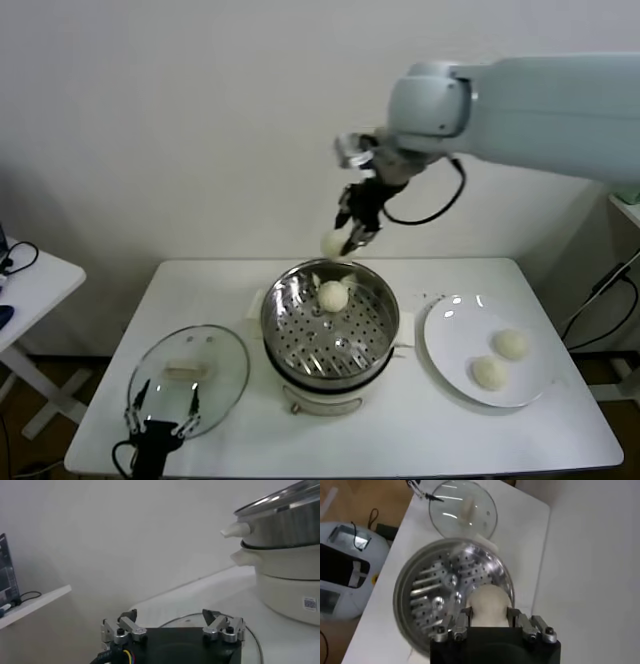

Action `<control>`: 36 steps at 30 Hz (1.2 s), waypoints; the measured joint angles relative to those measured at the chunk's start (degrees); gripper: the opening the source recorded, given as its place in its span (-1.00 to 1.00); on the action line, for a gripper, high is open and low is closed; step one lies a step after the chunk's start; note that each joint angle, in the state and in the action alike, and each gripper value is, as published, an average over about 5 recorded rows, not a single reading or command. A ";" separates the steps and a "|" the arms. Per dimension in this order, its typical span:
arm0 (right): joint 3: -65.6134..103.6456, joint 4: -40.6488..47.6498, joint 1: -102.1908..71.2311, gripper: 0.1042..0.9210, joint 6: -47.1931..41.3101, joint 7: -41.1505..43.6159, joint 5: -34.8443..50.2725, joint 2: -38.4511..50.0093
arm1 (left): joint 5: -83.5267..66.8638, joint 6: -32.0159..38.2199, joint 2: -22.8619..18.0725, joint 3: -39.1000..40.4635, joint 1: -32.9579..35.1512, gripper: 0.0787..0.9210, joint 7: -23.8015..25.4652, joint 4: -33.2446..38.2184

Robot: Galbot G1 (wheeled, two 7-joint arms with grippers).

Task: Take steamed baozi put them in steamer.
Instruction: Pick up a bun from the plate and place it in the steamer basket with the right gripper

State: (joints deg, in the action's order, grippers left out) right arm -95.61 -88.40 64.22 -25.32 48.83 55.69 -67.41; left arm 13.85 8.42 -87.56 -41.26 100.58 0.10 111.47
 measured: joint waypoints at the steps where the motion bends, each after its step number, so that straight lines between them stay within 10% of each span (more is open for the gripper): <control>1: 0.14 0.24 -1.25 -0.03 -0.47 -0.71 -0.28 -1.08 | -0.02 -0.02 -0.04 -0.02 -0.04 0.77 0.02 0.00; 21: 0.96 10.11 -20.47 -0.03 -4.10 -7.34 -8.05 -13.21 | -0.29 0.12 -0.14 -0.87 -1.43 0.77 0.07 -1.68; 36: 2.52 9.96 -20.30 0.74 -1.96 -6.04 -8.81 -11.11 | 0.00 0.16 -0.20 -0.98 -0.95 0.77 0.25 -1.35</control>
State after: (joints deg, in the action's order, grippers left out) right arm -93.09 -78.44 43.92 -27.28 42.79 46.88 -78.52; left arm 13.85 8.58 -87.76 -42.24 99.63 0.36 110.12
